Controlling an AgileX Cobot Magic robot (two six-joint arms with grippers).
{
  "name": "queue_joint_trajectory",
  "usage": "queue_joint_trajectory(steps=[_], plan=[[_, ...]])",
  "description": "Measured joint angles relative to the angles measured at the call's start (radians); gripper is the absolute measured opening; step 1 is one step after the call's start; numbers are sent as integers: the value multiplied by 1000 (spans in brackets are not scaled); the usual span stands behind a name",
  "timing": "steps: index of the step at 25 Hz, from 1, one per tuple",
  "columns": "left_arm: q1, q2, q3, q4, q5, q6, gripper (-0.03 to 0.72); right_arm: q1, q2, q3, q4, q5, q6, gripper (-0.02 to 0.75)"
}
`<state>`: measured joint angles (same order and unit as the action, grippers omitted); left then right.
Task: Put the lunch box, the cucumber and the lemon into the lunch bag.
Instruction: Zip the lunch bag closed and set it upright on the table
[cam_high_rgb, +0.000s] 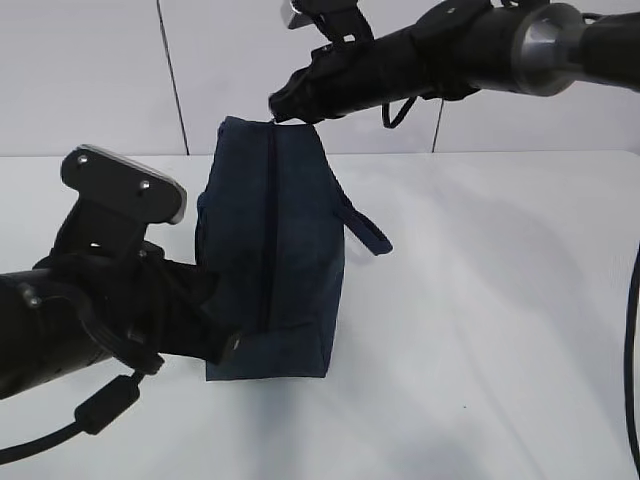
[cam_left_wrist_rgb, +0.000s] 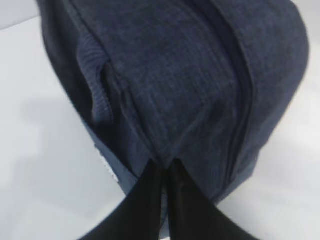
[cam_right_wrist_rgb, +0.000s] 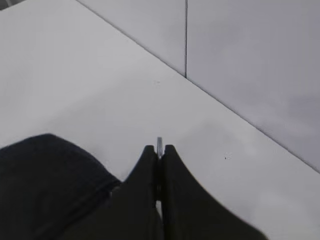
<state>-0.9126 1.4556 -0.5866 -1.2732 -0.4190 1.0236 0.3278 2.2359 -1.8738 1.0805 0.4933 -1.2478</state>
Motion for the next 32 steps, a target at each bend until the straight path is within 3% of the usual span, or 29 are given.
queue_joint_trajectory(steps=[11, 14, 23, 32], plan=[[9, 5, 4, -132, -227, 8, -7, -15, -7, -16, -224, 179, 66, 8], [56, 5, 4, -141, -233, 10, -7, -19, -26, -16, -268, 253, 76, 8], [293, 5, 4, -105, -235, 10, -7, -23, -91, -19, -320, 519, 119, 8], [331, 5, 6, 27, -233, 12, -7, 2, -91, -19, -302, 690, 127, 8]])
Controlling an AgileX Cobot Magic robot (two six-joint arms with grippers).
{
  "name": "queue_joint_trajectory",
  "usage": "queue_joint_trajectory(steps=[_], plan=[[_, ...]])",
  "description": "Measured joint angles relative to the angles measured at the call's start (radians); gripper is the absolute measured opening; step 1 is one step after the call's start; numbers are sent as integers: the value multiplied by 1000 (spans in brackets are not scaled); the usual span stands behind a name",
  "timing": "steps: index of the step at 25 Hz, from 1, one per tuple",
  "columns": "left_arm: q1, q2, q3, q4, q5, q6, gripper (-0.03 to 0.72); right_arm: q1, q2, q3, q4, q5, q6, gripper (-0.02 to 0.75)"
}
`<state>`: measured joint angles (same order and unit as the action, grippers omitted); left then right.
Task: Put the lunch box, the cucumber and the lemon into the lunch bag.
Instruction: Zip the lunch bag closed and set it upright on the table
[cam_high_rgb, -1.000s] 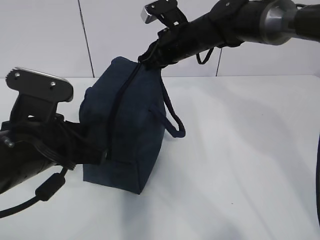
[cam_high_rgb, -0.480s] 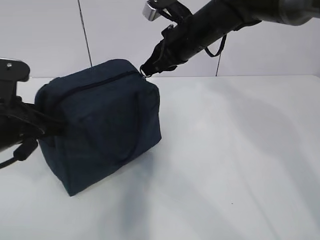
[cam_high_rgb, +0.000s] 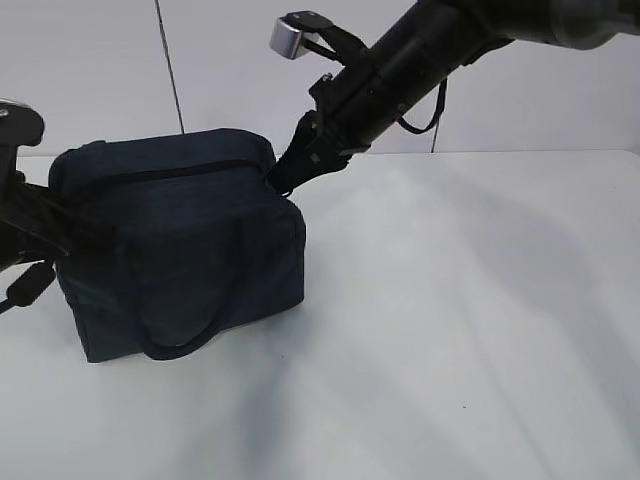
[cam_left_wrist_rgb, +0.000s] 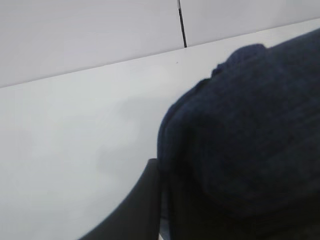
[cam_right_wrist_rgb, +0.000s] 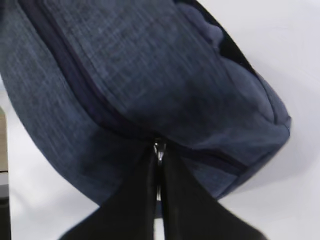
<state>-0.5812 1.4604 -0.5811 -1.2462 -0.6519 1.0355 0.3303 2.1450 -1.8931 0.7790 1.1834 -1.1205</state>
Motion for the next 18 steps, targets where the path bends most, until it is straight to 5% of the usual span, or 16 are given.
queue_joint_trajectory(steps=[7, 14, 18], plan=[[4, 0, 0, 46, -2, 0, 3, 32, 0, 0, 31, 13, 0, 8], [6, -12, 0, 100, -40, 2, 321, 59, 0, 0, 35, 23, 0, 8], [6, -70, 0, 125, -55, 5, 389, 59, 0, 0, 44, 26, 0, 8]])
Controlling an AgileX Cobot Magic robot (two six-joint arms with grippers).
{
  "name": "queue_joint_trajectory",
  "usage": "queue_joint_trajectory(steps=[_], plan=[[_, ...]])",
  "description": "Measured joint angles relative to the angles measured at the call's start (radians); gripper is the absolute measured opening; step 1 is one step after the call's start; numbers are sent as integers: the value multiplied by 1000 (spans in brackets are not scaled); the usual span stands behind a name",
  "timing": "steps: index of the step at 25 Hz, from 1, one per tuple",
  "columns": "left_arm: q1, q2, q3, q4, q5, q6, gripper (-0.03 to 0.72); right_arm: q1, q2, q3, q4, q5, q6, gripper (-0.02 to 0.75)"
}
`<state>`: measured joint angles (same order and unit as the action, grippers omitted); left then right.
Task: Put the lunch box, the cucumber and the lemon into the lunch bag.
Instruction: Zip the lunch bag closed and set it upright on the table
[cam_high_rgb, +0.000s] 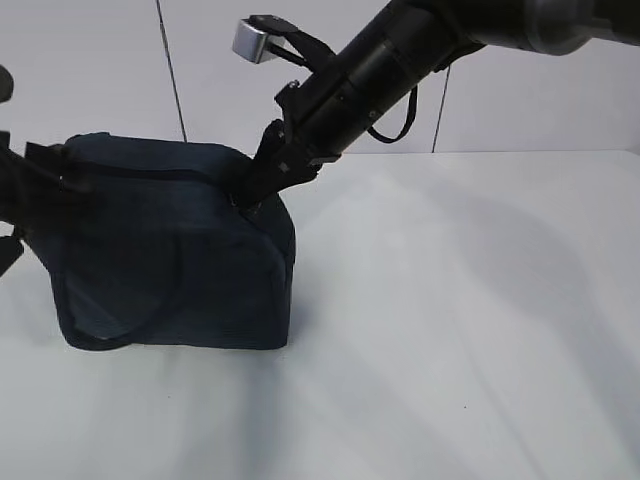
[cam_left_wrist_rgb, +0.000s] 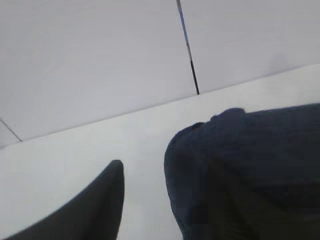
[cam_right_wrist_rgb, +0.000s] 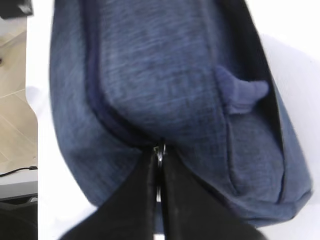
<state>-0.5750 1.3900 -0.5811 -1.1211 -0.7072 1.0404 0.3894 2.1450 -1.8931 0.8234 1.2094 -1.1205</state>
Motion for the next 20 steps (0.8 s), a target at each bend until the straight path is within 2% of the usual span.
queue_joint_trajectory(steps=[6, 8, 13, 20], plan=[[0, -106, 0, 129, 93, 5, 398, 3, 0, 0, 28, 6, 35, 8], [0, -113, 0, 190, 153, 5, 398, 4, 0, 0, 46, 6, 41, 8], [0, -117, 0, 420, 341, 7, 398, 4, 0, 0, 59, -13, 62, 8], [0, -117, 0, 578, 468, 12, 371, 4, 0, 0, 61, -57, 76, 8]])
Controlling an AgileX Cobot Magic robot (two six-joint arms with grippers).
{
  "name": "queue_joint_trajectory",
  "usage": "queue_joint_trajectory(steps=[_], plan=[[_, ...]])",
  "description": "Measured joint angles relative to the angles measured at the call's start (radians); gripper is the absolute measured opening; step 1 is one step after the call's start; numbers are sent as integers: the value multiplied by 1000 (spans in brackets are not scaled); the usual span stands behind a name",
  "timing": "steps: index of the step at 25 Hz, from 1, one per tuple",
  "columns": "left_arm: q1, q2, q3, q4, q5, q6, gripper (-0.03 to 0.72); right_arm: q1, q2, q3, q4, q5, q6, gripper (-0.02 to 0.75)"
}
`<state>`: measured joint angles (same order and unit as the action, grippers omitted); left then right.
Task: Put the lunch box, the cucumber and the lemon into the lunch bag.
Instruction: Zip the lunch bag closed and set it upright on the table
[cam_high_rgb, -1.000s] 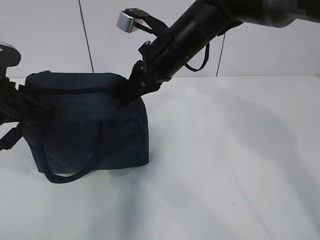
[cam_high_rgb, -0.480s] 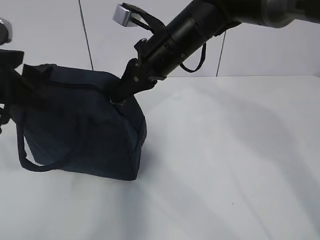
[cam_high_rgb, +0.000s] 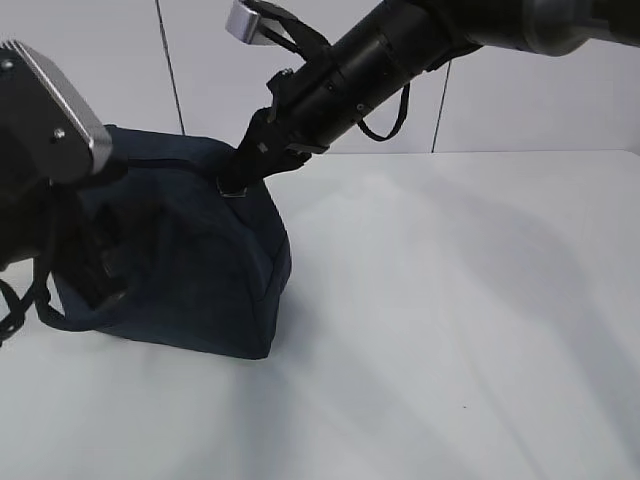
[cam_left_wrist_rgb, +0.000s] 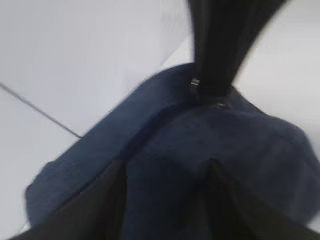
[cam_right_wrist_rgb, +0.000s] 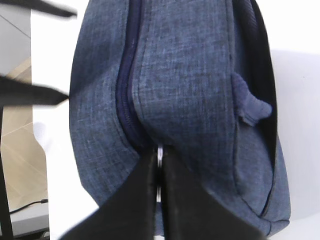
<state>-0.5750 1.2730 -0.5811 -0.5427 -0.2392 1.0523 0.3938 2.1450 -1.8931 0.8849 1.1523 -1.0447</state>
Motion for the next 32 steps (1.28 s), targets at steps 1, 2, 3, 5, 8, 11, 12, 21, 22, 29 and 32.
queue_joint_trajectory(steps=[1, 2, 3, 5, 8, 11, 12, 21, 22, 29, 32], plan=[[0, 0, 0, 25, 34, 0, 368, 0, 0, 0, 0, -2, 4, 8], [0, 0, 0, 42, 65, 0, 366, 0, 0, 0, 0, -4, 6, 8], [0, 0, 0, 60, 100, 2, 365, 0, 0, 0, 0, -4, 8, 8], [0, 0, 0, 90, 146, 2, 364, 0, 0, 0, 0, -4, 10, 8], [0, 0, 0, 147, 166, 2, 362, 0, 0, 0, -2, 6, 13, 8], [23, 0, 0, 201, 164, 3, 358, 0, 0, 0, -2, 29, 16, 8], [39, 0, 0, 217, 162, 3, 351, 0, 0, 0, -2, 37, 16, 8], [131, 44, 0, 340, 147, 4, 153, 0, 0, -2, -2, 57, 31, 8], [131, 51, 0, 349, 145, 4, 146, 0, 0, -4, -7, 59, 31, 8], [131, 60, 0, 359, 145, 4, 83, 0, 0, -79, -25, 65, 72, 8], [131, 60, 0, 360, 142, 4, 9, 2, 0, -100, -68, 69, 112, 8]])
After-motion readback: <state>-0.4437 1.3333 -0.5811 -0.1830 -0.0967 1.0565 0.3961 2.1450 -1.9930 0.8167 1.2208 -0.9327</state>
